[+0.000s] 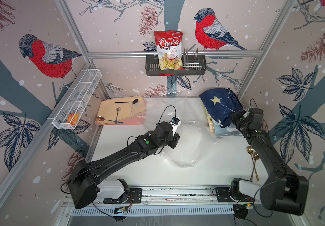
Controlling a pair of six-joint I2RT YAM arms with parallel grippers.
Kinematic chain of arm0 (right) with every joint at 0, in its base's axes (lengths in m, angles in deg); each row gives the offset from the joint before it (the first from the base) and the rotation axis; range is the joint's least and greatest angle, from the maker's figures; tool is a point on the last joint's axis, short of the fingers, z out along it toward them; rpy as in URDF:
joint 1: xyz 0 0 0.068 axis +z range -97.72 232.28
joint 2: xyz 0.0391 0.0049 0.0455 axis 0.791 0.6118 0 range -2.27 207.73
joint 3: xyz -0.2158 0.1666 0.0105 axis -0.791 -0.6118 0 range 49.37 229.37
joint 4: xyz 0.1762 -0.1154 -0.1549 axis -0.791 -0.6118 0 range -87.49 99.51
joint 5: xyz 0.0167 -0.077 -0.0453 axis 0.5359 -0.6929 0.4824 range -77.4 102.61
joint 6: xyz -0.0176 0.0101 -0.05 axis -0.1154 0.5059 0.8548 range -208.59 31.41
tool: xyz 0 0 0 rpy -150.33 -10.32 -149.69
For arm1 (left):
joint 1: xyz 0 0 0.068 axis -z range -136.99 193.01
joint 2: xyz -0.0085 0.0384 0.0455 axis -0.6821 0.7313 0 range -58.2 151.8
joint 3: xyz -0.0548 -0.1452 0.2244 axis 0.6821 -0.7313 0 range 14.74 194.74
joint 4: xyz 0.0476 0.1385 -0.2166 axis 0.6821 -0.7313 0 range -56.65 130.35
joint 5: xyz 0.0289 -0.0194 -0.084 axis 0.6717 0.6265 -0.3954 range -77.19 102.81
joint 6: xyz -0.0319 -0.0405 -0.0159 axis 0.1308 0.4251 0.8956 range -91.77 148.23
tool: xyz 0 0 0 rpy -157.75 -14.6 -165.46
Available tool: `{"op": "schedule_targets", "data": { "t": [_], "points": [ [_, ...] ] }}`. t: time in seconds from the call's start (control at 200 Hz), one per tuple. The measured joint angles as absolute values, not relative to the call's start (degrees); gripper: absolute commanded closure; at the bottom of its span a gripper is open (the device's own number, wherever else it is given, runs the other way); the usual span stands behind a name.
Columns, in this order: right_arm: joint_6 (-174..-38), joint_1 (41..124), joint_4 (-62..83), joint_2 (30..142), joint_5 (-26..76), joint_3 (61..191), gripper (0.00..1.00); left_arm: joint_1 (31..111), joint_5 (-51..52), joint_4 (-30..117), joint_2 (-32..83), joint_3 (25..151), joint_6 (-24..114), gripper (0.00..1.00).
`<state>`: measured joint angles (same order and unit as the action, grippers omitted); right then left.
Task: Take the blanket out of the vacuum bag
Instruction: Place the blanket at the corner of the board.
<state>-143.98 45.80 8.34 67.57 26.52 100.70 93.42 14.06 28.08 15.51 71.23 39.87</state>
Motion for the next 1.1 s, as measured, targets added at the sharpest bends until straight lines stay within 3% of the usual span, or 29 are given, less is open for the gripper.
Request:
{"op": "schedule_targets", "data": {
  "t": [0.255, 0.365, 0.44, 0.59, 0.675, 0.77, 0.84, 0.946, 1.051, 1.101],
  "points": [
    [-139.44, 45.80, 1.72, 68.56, 22.91, 112.05, 1.00, 93.42, 14.09, 28.08, 14.31, 71.23, 39.94, 1.00],
    [-138.19, 45.74, 0.15, 67.07, 22.06, 108.25, 0.85, 93.42, 14.00, 28.10, 14.01, 71.23, 40.02, 1.00],
    [-138.15, 45.74, -0.90, 66.35, 22.08, 103.94, 0.62, 93.42, 13.85, 28.08, 13.94, 71.21, 40.05, 1.00],
    [-138.02, 45.10, -3.87, 62.52, 22.08, 97.49, 0.36, 93.42, 13.85, 28.08, 13.94, 71.21, 40.07, 1.00],
    [-137.47, 43.79, -5.58, 57.80, 20.86, 96.40, 0.27, 93.42, 13.85, 28.08, 13.94, 71.21, 40.07, 1.00],
    [-135.13, 42.65, -8.79, 52.62, 18.63, 96.84, 0.26, 93.42, 13.85, 28.08, 13.92, 71.21, 40.07, 0.99],
    [-133.32, 42.72, -12.42, 48.78, 17.07, 97.93, 0.27, 93.42, 13.87, 28.08, 13.88, 71.21, 40.07, 0.99],
    [-130.61, 47.55, -17.43, 44.51, 14.06, 99.63, 0.43, 93.42, 14.11, 28.08, 13.57, 71.21, 40.07, 1.00],
    [-128.49, 58.48, -22.21, 46.66, 8.70, 103.61, 0.78, 93.42, 15.40, 28.08, 13.09, 71.19, 40.05, 1.00],
    [-127.35, 63.46, -23.96, 50.17, 5.62, 106.19, 0.85, 93.42, 16.19, 28.08, 13.07, 71.12, 40.05, 1.00]
  ]
}}
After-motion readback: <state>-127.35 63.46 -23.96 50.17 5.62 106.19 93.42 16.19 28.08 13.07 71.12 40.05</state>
